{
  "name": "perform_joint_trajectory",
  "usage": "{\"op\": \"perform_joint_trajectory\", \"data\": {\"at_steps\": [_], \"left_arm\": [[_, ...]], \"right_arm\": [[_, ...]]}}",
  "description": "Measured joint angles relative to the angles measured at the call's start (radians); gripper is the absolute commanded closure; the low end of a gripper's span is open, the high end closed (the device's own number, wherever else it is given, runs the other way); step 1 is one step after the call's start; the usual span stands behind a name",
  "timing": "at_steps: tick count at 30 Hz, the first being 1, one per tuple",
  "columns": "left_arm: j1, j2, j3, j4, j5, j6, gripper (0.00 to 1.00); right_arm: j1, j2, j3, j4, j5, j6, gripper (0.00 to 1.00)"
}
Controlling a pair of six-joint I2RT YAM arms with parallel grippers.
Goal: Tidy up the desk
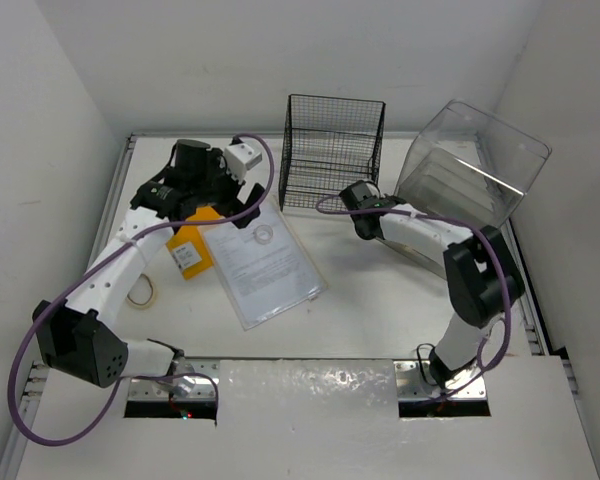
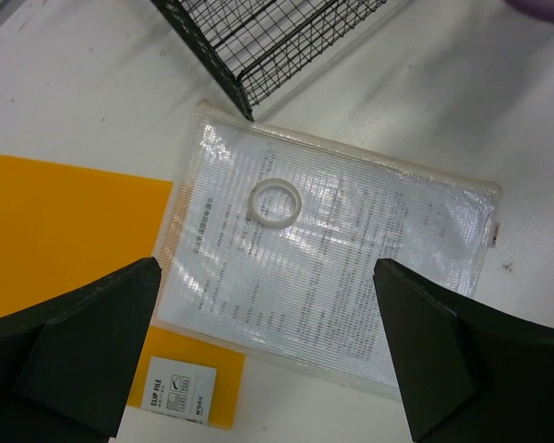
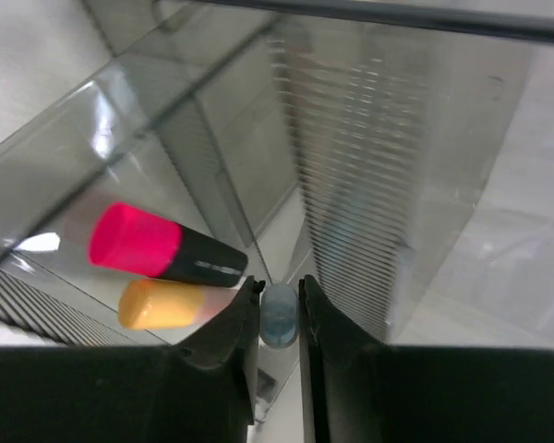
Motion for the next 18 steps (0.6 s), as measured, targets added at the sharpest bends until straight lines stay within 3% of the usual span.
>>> {"op": "perform_joint_trajectory", "data": {"at_steps": [2,3,6,13,18], "left_arm": [[0.006,-0.004,-0.006,-0.001,0.000,0.000,0.00],[0.007,-0.006,-0.009,0.000,0.000,0.001,0.00],[0.012,-0.007,-0.014,0.000,0.000,0.004,0.00],[0.025,-0.008,-0.025,0.001,0.000,0.006,0.00],[0.078,-0.011,-0.030,0.002,-0.049,-0.058,0.00]], "right_arm": [[-0.001,0.043,0.002,-0.001,0.001,-0.011,0.72],[-0.002,0.061,0.004,-0.002,0.002,-0.016,0.61],[-0.002,0.087,0.011,-0.005,0.002,-0.024,0.50],[-0.002,0.067,0.032,-0.013,-0.009,-0.012,0.39],[-0.002,-0.059,0.031,-0.023,-0.084,0.020,0.33]]}}
